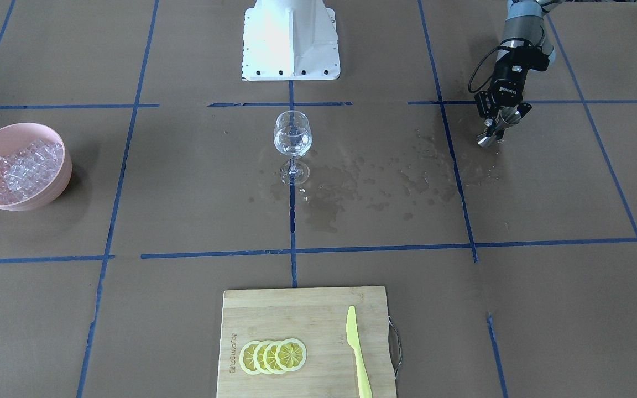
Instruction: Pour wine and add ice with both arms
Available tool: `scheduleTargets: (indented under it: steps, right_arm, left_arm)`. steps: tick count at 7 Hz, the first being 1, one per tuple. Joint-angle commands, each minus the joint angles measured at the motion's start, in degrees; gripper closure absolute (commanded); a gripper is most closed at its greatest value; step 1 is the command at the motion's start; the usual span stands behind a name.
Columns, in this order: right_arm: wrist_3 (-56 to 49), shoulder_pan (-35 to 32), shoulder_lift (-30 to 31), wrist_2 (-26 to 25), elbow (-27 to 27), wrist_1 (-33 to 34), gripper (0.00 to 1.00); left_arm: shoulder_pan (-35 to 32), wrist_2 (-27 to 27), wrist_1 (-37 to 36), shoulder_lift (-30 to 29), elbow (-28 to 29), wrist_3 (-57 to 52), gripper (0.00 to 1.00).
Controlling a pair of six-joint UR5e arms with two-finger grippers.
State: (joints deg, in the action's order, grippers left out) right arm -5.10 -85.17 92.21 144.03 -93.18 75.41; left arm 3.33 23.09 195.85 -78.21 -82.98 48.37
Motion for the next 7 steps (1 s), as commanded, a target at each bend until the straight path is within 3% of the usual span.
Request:
scheduleTargets:
  steps: [1, 2, 3, 4, 5, 7]
  right_arm:
    - [0.00, 0.00, 0.07, -0.07, -0.16, 0.00, 0.00]
    - [0.00, 0.00, 0.25, 0.02, -0.25, 0.00, 0.00]
    - [0.00, 0.00, 0.68, -0.07, -0.94, 0.00, 0.00]
    - [0.00, 0.00, 0.95, 0.02, -1.38, 0.00, 0.00]
    - [0.09, 0.00, 1.13, -0.07, -1.82, 0.00, 0.00]
    - [0.09, 0.00, 1.22, 0.02, -1.92, 0.00, 0.00]
  left_arm:
    - [0.36, -0.06, -1.97, -0.01, 0.10, -0.03, 1.00]
    - [0.36, -0.06, -1.97, 0.08, 0.10, -0.03, 0.98]
    - [0.36, -0.06, -1.45, -0.01, 0.10, 0.15, 0.88]
    - [0.36, 0.03, -0.83, -0.01, -0.08, 0.24, 0.59]
    - [0.36, 0.03, -0.83, -0.01, 0.01, 0.24, 0.47]
    - [0.45, 0.11, -0.74, -0.01, 0.01, 0.32, 0.46]
